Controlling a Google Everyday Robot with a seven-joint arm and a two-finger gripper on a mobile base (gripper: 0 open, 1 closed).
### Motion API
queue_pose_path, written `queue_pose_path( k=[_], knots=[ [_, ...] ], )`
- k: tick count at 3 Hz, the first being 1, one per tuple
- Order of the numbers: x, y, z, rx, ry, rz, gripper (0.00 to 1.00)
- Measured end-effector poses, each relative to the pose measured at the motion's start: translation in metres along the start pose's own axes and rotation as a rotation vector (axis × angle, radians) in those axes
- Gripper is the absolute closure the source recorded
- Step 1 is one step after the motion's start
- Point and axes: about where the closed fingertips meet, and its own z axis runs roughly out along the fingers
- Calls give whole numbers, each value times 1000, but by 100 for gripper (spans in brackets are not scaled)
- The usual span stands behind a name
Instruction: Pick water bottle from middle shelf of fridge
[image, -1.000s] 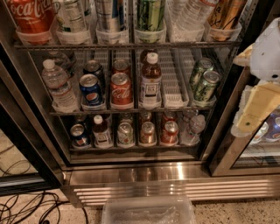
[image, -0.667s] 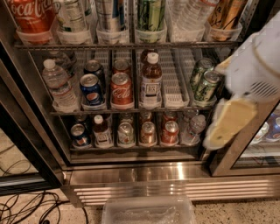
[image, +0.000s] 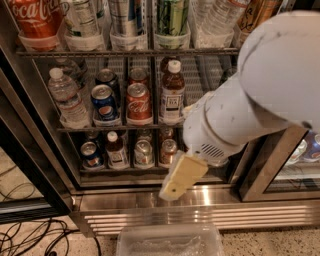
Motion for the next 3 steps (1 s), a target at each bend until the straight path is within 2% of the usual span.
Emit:
queue_pose_path(
  k=[1,2,3],
  knots=[
    [-40,35,24,-77,-113,-25,0],
    [-40,35,24,-77,-113,-25,0],
    [-50,41,41,-61,-168,-12,0]
  ],
)
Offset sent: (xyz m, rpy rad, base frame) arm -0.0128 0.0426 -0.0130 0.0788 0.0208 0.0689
